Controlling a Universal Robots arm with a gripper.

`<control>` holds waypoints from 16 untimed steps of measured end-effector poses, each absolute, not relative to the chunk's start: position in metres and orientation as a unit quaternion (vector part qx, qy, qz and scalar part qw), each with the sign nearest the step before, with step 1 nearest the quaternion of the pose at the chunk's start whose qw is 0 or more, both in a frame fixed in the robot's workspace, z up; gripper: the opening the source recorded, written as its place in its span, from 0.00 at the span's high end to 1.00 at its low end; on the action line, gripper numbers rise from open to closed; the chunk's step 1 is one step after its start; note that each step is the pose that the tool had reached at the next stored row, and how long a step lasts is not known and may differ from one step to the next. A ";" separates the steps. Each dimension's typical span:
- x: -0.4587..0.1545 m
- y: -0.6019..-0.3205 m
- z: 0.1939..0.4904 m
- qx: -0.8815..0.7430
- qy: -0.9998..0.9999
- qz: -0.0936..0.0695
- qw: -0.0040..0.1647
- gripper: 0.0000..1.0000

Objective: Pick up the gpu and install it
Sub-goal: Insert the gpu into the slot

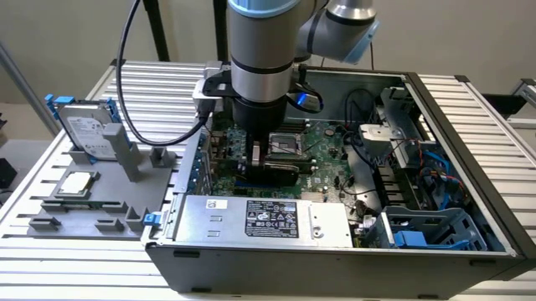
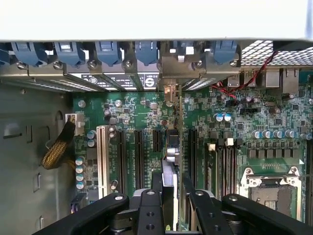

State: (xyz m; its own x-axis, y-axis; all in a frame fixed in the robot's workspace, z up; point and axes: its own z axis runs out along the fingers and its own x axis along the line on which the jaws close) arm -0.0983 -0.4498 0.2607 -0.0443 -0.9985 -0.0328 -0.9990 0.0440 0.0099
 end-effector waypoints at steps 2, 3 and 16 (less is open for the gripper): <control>-0.098 -0.448 0.260 -0.691 0.722 0.015 0.009 1.00; -0.099 -0.448 0.259 -0.691 0.722 0.015 0.008 1.00; -0.099 -0.448 0.262 -0.691 0.722 0.017 0.006 1.00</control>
